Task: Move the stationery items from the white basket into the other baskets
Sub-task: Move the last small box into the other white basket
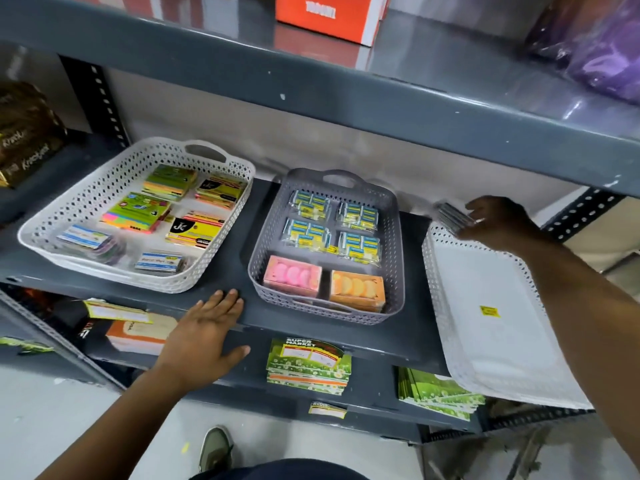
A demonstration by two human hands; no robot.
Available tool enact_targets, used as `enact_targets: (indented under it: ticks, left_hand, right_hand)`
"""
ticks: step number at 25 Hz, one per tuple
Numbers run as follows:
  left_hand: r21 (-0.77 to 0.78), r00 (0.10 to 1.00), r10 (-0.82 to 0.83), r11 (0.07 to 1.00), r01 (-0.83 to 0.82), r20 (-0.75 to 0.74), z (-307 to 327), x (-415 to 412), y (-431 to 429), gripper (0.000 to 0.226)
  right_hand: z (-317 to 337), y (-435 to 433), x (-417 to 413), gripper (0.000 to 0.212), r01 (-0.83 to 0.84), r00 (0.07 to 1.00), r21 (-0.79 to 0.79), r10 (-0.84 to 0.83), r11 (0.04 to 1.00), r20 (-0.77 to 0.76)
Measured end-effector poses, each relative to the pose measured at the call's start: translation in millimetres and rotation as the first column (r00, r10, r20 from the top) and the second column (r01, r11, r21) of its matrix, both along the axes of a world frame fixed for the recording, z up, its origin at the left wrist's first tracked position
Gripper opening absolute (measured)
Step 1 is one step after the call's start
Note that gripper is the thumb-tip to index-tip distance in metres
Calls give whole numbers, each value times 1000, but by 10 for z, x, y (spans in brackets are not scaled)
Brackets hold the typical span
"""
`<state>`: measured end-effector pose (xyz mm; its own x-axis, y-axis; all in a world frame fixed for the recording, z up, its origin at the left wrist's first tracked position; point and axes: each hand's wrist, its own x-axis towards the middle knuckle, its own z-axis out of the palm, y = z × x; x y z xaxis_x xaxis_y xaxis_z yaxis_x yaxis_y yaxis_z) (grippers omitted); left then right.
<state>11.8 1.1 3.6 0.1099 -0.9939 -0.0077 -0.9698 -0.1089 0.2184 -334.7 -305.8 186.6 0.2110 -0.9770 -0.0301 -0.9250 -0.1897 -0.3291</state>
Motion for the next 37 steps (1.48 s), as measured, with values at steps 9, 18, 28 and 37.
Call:
enact_targets:
  ticks: [9, 18, 28, 37]
  left_hand:
    - [60, 998, 5, 998, -8, 62, 28, -37, 28, 86]
    - [4, 998, -16, 1000, 16, 55, 10, -9, 53, 86]
    - [55, 999, -29, 998, 28, 34, 53, 0, 57, 85]
    - [64, 999, -35, 997, 34, 21, 71, 1, 53, 85]
  right_hand:
    - [29, 125, 1980, 60, -461, 887, -5, 461, 887, -8]
    - [-257, 793, 3496, 58, -824, 560, 89, 828, 560, -26]
    - [-683, 1274, 3943, 65, -909, 380, 207, 924, 362, 54]
    - [-841, 1340, 3899, 85, -916, 326, 263, 944, 302, 53]
